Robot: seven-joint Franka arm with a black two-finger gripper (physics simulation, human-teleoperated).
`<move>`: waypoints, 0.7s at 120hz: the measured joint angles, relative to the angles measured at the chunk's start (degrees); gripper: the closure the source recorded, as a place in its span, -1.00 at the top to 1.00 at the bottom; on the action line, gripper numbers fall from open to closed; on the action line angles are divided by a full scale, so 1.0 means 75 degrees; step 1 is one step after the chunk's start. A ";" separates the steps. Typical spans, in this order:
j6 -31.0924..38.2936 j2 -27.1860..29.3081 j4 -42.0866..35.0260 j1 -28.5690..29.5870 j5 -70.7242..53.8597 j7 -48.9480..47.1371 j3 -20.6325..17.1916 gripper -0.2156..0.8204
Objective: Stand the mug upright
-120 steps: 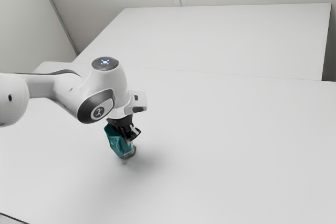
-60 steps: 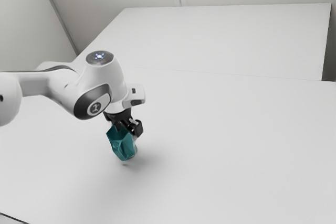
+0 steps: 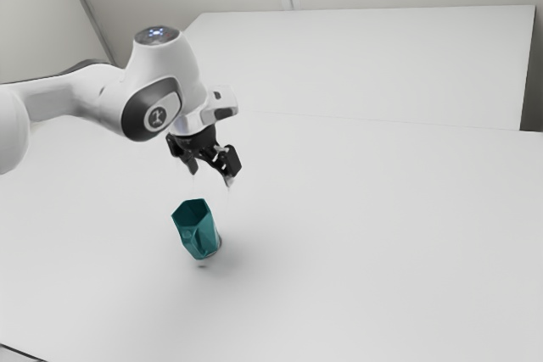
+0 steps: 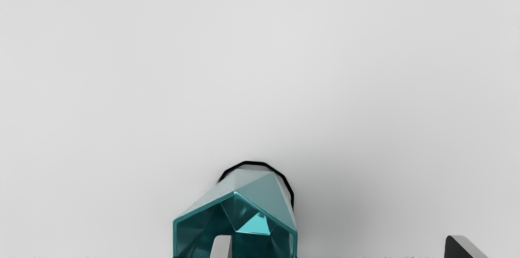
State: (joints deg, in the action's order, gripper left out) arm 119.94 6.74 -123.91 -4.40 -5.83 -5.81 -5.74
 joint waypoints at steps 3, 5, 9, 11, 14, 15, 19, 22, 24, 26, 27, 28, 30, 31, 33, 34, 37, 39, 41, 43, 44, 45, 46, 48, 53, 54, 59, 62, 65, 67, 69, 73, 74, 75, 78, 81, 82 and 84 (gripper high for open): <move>-0.0113 -0.0012 0.0101 0.0038 0.0022 0.0001 0.0001 0.52; -0.0189 -0.0024 0.0167 0.0066 0.0035 0.0002 0.0002 0.52; -0.0353 -0.0066 0.0337 0.0113 0.0056 0.0004 0.0003 0.52; -0.0444 -0.0087 0.0436 0.0129 0.0064 0.0004 0.0003 0.52; -0.0579 -0.0117 0.0572 0.0146 0.0074 0.0005 0.0003 0.53; -0.0624 -0.0127 0.0620 0.0150 0.0077 0.0006 0.0003 0.53; -0.0790 -0.0156 0.0776 0.0160 0.0088 0.0007 0.0003 0.53; -0.0899 -0.0170 0.0870 0.0158 0.0094 0.0009 0.0008 0.53; -0.0967 -0.0177 0.0921 0.0158 0.0097 0.0009 0.0010 0.53; -0.1039 -0.0190 0.0982 0.0164 0.0100 0.0010 0.0008 0.53; -0.1078 -0.0201 0.1018 0.0170 0.0102 0.0011 0.0008 0.53; -0.1114 -0.0210 0.1050 0.0176 0.0103 0.0011 0.0007 0.53; -0.1192 -0.0230 0.1131 0.0191 0.0106 0.0012 0.0006 0.53; -0.1232 -0.0239 0.1173 0.0200 0.0108 0.0012 0.0006 0.53; -0.1308 -0.0252 0.1245 0.0216 0.0110 0.0012 0.0005 0.53; -0.1345 -0.0258 0.1282 0.0224 0.0111 0.0013 0.0005 0.54; -0.1450 -0.0274 0.1371 0.0244 0.0115 0.0013 0.0005 0.54; -0.1520 -0.0283 0.1446 0.0255 0.0117 0.0013 0.0004 0.54; -0.1587 -0.0292 0.1512 0.0264 0.0119 0.0014 0.0004 0.54; -0.1656 -0.0309 0.1596 0.0268 0.0119 0.0015 0.0006 0.54; -0.1690 -0.0316 0.1634 0.0269 0.0120 0.0015 0.0007 0.54; -0.1722 -0.0322 0.1669 0.0271 0.0120 0.0016 0.0008 0.54; -0.1753 -0.0330 0.1708 0.0272 0.0120 0.0016 0.0009 0.54; -0.1814 -0.0344 0.1779 0.0275 0.0121 0.0018 0.0011 0.54; -0.1971 -0.0405 0.1975 0.0275 0.0123 0.0020 0.0019 0.54; -0.2004 -0.0419 0.2021 0.0276 0.0123 0.0021 0.0020 0.54; -0.2168 -0.0498 0.2247 0.0290 0.0126 0.0024 0.0024 0.54; -0.2270 -0.0547 0.2379 0.0301 0.0127 0.0025 0.0025 0.54; -0.2374 -0.0601 0.2512 0.0312 0.0128 0.0026 0.0026 0.54; -0.2442 -0.0637 0.2599 0.0319 0.0128 0.0026 0.0026 0.54; -0.2507 -0.0672 0.2672 0.0326 0.0129 0.0027 0.0026 0.54; -0.2630 -0.0741 0.2822 0.0332 0.0130 0.0028 0.0036 0.54; -0.2662 -0.0759 0.2866 0.0333 0.0130 0.0028 0.0040 0.54; -0.2693 -0.0776 0.2910 0.0334 0.0130 0.0029 0.0043 0.54; -0.2780 -0.0821 0.3027 0.0335 0.0131 0.0029 0.0055 0.54; -0.2862 -0.0865 0.3144 0.0336 0.0131 0.0031 0.0066 0.54; -0.2888 -0.0878 0.3185 0.0336 0.0131 0.0031 0.0071 0.54; -0.2936 -0.0900 0.3254 0.0338 0.0132 0.0032 0.0078 0.54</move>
State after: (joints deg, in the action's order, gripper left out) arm 97.92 -0.01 -99.50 -1.86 -4.84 -5.57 -5.16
